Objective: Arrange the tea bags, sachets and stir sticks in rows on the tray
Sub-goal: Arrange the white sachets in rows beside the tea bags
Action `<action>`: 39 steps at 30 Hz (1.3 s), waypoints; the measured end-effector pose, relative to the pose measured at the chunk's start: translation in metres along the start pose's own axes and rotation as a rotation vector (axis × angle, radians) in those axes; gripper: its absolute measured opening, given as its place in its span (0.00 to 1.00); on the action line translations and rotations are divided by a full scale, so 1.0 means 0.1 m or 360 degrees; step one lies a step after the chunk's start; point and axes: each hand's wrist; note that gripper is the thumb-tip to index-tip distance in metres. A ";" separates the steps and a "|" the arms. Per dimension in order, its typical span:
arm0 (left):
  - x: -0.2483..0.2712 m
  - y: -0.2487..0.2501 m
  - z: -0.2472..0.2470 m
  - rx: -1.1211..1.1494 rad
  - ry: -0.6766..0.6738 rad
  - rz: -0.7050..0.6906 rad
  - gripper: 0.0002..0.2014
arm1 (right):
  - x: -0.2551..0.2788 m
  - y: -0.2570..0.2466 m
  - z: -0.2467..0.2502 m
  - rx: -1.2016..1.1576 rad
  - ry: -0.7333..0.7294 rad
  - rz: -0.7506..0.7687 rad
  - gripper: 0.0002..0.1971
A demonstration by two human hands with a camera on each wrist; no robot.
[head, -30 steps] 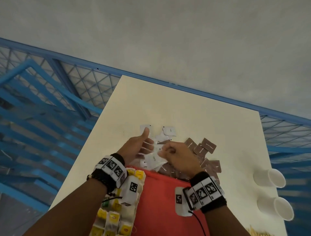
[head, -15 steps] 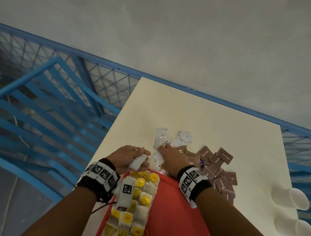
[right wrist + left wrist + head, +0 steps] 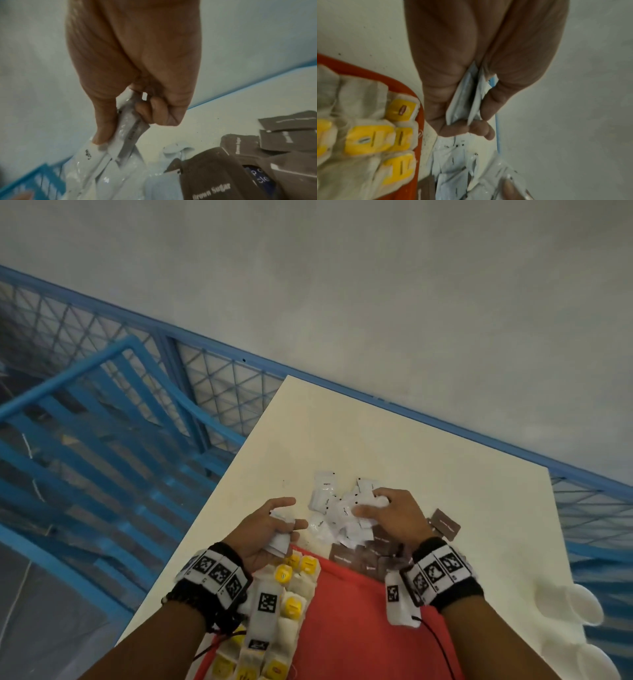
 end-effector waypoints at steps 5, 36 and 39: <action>0.26 -0.16 -0.40 0.0011 -0.0263 0.0216 0.25 | 0.34 0.03 0.25 -0.0579 -0.0386 -0.0313 0.25; 1.26 -1.08 -0.04 -0.0185 -0.0670 0.0259 0.21 | 1.96 0.33 0.05 -0.0097 -0.0290 0.0253 0.23; 1.36 -1.05 -0.03 -0.0153 -0.0648 0.0164 0.17 | 2.02 0.40 0.11 -0.0332 -0.0127 0.0035 0.21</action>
Point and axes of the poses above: each hand's wrist, its own x-axis away from the middle knuckle, its own z-axis out of the back of the hand, y = z × x, and after that the axes turned 15 degrees about y, right-handed
